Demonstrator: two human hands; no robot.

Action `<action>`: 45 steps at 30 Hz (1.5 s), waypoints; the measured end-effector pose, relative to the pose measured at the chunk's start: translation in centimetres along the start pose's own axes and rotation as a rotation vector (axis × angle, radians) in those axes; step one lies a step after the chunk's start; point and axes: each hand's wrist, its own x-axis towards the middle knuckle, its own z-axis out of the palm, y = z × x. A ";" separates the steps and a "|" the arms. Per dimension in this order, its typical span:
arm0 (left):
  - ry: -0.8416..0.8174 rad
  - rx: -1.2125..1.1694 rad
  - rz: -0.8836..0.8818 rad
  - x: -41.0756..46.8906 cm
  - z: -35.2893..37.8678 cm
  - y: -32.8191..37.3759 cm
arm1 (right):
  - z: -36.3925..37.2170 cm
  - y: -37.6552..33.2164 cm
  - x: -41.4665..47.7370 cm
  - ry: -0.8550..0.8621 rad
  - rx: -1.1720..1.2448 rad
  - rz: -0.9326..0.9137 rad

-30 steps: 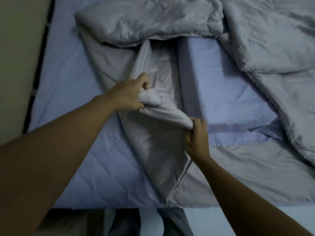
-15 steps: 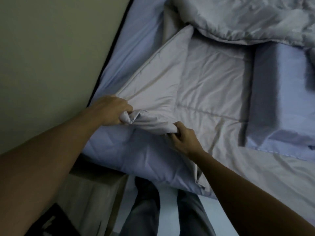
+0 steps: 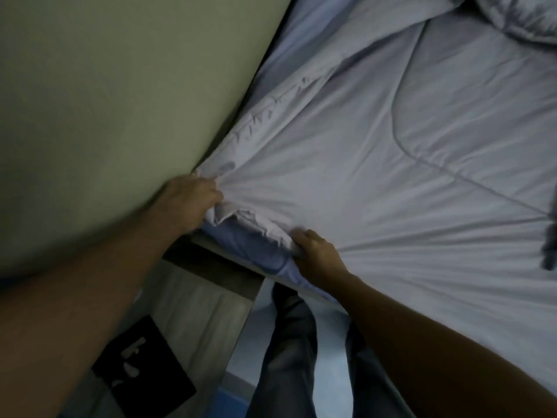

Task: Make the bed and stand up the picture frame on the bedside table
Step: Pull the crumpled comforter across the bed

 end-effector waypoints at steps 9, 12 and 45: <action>0.067 0.011 -0.194 1.9 5.2 3.0 | 0.0 2.1 0.6 0.220 -0.145 -0.109; 0.081 -0.137 -0.337 4.2 7.5 4.7 | -1.0 3.1 1.3 0.251 -0.303 -0.014; -0.200 -0.173 -0.134 11.9 -11.3 53.4 | -24.8 15.9 -38.9 0.581 0.075 0.345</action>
